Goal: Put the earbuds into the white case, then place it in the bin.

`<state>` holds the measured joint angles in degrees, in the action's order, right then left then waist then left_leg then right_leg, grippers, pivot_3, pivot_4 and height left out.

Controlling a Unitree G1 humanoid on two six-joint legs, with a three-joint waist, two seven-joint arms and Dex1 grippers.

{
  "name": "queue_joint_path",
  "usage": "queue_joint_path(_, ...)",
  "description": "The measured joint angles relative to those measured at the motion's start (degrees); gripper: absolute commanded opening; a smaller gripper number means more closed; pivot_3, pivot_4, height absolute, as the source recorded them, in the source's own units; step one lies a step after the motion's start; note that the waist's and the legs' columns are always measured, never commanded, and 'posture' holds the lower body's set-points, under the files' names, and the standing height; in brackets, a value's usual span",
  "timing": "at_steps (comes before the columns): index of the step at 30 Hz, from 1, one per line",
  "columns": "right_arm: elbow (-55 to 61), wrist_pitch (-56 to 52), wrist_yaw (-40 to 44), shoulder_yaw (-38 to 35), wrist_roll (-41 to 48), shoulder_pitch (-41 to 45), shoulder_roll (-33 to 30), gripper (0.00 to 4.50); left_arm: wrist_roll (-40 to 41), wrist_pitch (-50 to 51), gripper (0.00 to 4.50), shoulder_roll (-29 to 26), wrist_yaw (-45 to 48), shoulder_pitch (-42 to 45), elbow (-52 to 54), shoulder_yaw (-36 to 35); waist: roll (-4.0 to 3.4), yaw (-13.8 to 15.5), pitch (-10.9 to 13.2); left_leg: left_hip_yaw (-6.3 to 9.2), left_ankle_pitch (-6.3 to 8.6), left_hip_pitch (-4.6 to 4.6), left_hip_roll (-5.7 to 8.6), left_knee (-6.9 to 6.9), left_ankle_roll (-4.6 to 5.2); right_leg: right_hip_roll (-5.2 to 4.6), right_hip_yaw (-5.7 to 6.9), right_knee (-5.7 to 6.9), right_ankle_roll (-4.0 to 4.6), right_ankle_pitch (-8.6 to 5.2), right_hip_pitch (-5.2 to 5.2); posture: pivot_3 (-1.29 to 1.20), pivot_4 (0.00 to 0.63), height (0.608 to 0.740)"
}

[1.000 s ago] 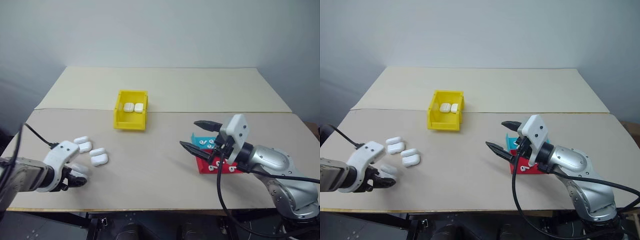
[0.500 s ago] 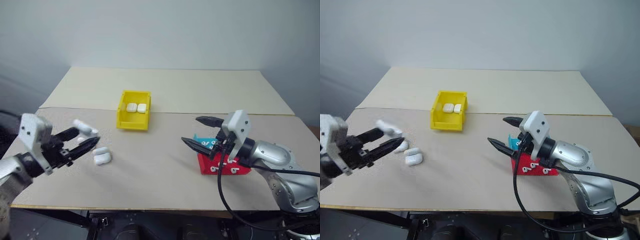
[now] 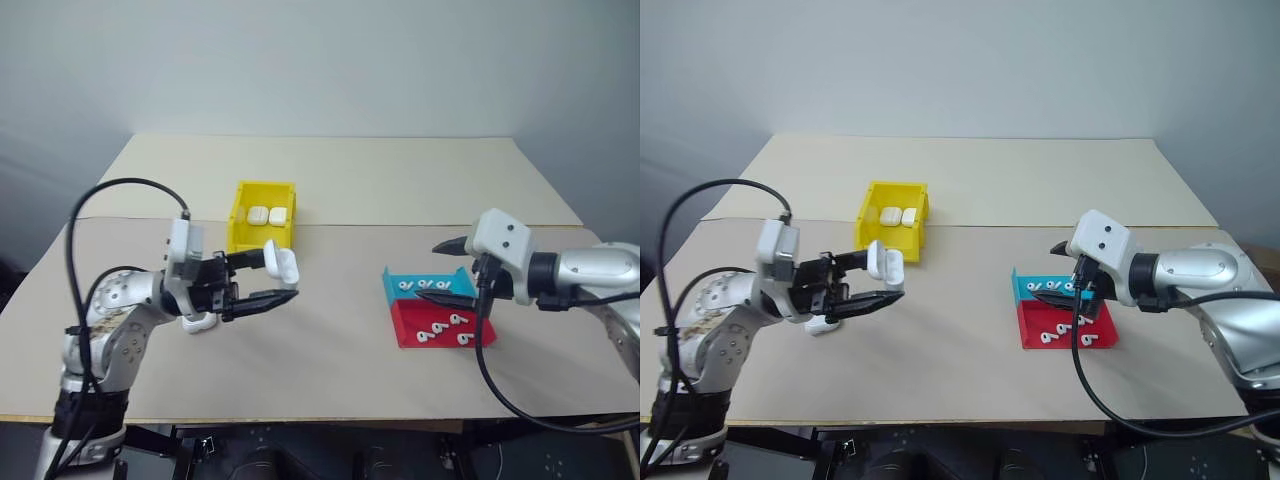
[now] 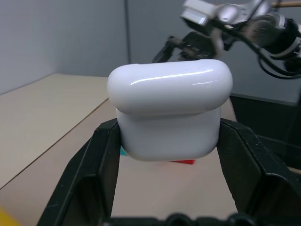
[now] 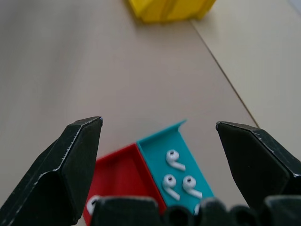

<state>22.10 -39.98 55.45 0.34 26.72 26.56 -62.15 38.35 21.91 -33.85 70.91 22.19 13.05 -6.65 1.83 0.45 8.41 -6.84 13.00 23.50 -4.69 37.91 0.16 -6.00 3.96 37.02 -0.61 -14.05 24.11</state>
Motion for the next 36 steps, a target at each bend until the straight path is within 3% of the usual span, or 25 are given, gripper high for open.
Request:
queue_joint_path(2, -1.3, 0.0, 4.2, 3.1, -1.4, 2.4, -3.1, 4.50, -0.2, -2.2, 2.78, 0.8, 2.4, 1.8, -2.2, 1.7, 0.00, 0.1, 0.0, 0.01, 0.00, 0.00, -0.01, 0.02, 0.00, 0.00, 0.01, 0.00, -0.01, -0.01, 0.01, 0.00, 0.150, 0.740)
queue_joint_path(4, -2.6, 2.8, 7.9, 5.9, -4.3, 3.3, -5.1, 4.14, -1.0, -4.8, 2.78, 1.5, 4.9, 2.8, -3.5, 3.3, 0.00, 0.1, 0.0, 0.00, 0.01, 0.02, 0.00, 0.02, 0.01, -0.01, 0.00, -0.04, -0.02, -0.01, -0.01, 0.00, 0.150, 0.740)
queue_joint_path(6, -4.3, 7.2, 11.5, 9.2, -8.1, 3.8, -5.7, 3.66, -1.8, -7.0, 2.78, 3.3, 6.4, 3.8, -5.5, 4.9, 0.00, 0.1, 0.0, -0.01, 0.01, 0.05, 0.00, 0.08, 0.01, -0.02, 0.01, -0.03, -0.04, -0.01, 0.00, 0.00, 0.150, 0.740)
queue_joint_path(9, -7.1, 15.7, 16.2, 13.2, -13.2, 3.8, -5.7, 2.60, -2.3, -8.3, 2.78, 5.5, 7.0, 4.5, -6.9, 6.5, 0.00, 0.2, 0.0, 0.01, 0.01, 0.08, -0.01, 0.12, 0.01, -0.01, 0.02, -0.01, -0.06, -0.01, 0.01, 0.00, 0.150, 0.740)
queue_joint_path(20, -19.0, 22.7, 23.0, 23.9, -26.7, 10.5, 3.4, 2.60, -2.4, -9.4, 2.78, 9.1, 6.0, 4.2, -5.8, 8.9, 0.00, 0.1, 0.0, 0.00, -0.03, 0.08, -0.05, 0.20, -0.04, 0.04, 0.02, 0.04, -0.05, -0.01, 0.02, 0.00, 0.150, 0.740)
queue_joint_path(36, -21.2, 22.7, 24.8, 25.9, -32.2, 10.3, 7.3, 2.60, -2.3, -9.2, 2.78, 9.2, 3.8, 2.0, -2.6, 9.2, -0.01, 0.2, 0.0, 0.02, -0.03, 0.16, -0.07, 0.34, -0.04, 0.05, 0.06, 0.04, -0.05, -0.01, 0.02, 0.00, 0.150, 0.740)
